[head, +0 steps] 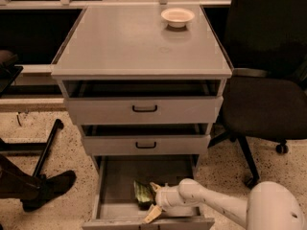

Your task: Pick green jalapeno chip bag from bottom drawer and place on counter

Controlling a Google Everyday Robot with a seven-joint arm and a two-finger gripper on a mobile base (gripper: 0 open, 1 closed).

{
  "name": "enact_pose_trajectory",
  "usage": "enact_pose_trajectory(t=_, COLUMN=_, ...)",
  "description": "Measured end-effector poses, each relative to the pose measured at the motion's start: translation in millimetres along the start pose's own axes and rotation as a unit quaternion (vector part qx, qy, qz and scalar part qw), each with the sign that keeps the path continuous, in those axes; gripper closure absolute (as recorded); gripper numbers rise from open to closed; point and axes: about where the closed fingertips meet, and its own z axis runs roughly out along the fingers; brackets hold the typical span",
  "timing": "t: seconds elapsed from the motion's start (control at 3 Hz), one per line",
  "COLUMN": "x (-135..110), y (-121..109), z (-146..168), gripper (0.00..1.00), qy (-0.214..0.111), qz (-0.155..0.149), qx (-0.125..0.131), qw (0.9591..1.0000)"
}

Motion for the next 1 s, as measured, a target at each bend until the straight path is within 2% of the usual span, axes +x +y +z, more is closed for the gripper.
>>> enact_pose_trajectory(t=0.67, x=-1, y=-43, z=26, gripper=0.00, qy=-0.016, qz=-0.005, qx=-0.012, qw=0.9998)
enact_pose_trajectory(t=1.0, x=14, y=-62, z=36, gripper=0.00, qy=-0.021, qz=0.009, qx=-0.018, qw=0.9996)
